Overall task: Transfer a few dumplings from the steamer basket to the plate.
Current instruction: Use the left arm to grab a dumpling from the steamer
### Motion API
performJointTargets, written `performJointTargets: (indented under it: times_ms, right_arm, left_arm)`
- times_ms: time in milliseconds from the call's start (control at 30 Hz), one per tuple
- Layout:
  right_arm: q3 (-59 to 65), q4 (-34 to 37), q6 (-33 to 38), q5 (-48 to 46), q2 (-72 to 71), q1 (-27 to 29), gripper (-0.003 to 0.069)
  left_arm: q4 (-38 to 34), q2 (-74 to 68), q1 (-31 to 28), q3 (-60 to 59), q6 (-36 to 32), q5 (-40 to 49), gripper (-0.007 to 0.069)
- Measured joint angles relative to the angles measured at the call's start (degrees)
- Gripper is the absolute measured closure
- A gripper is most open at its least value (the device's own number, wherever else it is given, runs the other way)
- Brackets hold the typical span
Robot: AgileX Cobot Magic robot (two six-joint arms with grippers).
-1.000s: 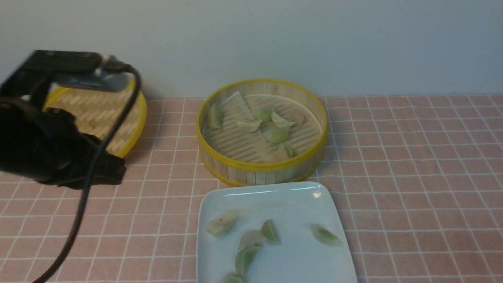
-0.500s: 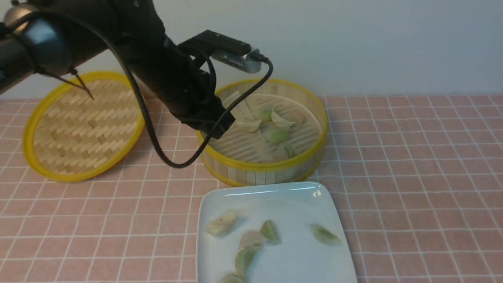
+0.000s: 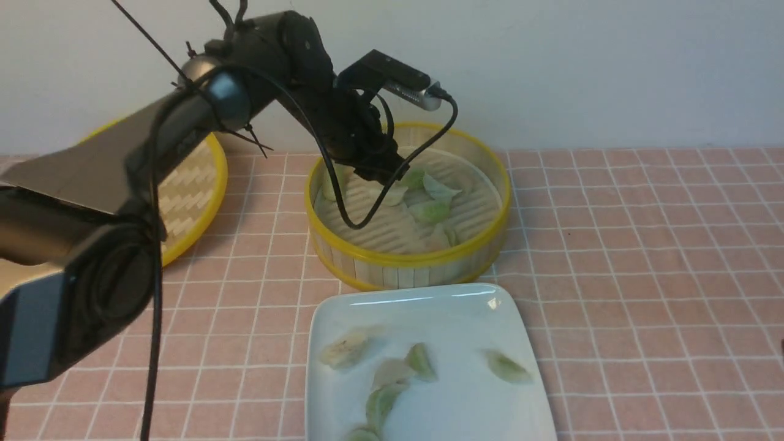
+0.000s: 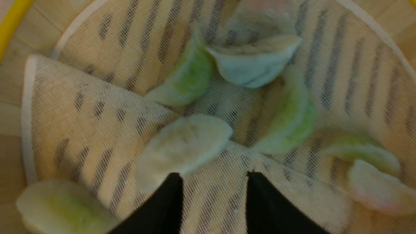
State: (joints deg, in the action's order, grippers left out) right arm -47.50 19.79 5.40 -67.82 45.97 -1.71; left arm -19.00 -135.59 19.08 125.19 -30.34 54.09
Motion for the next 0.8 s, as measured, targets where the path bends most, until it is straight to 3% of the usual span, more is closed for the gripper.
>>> performJointTargets:
  times_ms: [100, 200, 300, 467, 800]
  right_arm:
    - [0.0, 0.26, 0.24, 0.06, 0.0, 0.0, 0.0673]
    - [0.0, 0.32, 0.3, 0.12, 0.0, 0.0, 0.0673]
    - [0.0, 0.48, 0.4, 0.12, 0.0, -0.02, 0.0673]
    - [0.0, 0.68, 0.47, 0.16, -0.05, -0.07, 0.0673]
    - [0.0, 0.83, 0.58, 0.73, -0.05, -0.07, 0.0673]
  left_arm:
    - [0.0, -2.95, 0.12, 1.31, -0.44, -2.36, 0.0192]
    - [0.66, -4.55, 0.25, 1.5, -1.0, -4.92, 0.0147]
    - [1.09, -5.96, 0.3, 1.55, -1.12, -5.75, 0.0156]
    - [1.58, -6.65, 0.37, 1.67, -0.6, -5.54, 0.0242]
    - [5.48, 0.08, 0.55, 1.62, 3.3, 3.05, 0.0242]
